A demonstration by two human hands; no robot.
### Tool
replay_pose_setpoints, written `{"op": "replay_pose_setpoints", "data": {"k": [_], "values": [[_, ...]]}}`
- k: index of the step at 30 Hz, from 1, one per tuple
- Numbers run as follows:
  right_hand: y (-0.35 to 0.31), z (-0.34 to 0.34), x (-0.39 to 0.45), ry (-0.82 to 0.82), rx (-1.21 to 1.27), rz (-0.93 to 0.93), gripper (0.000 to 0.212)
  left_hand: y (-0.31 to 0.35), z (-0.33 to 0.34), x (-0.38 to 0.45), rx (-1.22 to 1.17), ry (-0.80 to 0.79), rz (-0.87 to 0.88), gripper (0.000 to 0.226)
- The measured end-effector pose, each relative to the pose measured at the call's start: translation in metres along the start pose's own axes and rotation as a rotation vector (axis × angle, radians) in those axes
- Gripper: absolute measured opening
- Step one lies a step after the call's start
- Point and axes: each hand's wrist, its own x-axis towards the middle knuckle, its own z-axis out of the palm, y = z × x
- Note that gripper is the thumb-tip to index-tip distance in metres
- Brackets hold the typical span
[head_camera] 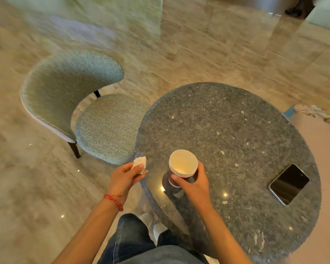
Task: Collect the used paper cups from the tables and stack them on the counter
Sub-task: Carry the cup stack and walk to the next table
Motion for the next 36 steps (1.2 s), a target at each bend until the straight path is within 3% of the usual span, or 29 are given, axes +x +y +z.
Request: {"op": "replay_pose_setpoints", "data": {"k": [5,8,19,27,36], "values": [[-0.006,-0.004,0.003,-0.212,-0.020,-0.025,0.063,-0.015,-0.016,-0.028,-0.148,0.191,0.031,0.017],[-0.011,0.009,0.004,-0.343,-0.020,-0.051,0.062,-0.023,-0.036,-0.049,-0.221,0.288,0.050,0.010],[-0.024,0.121,-0.034,-0.838,-0.145,-0.181,0.062,-0.046,-0.125,-0.143,-0.494,0.700,0.200,0.006],[-0.027,0.205,-0.109,-1.128,-0.209,-0.296,0.058,-0.078,-0.190,-0.226,-0.719,0.972,0.277,0.006],[-0.006,0.290,-0.240,-1.408,-0.180,-0.285,0.055,-0.140,-0.282,-0.330,-0.850,1.201,0.357,0.004]]}}
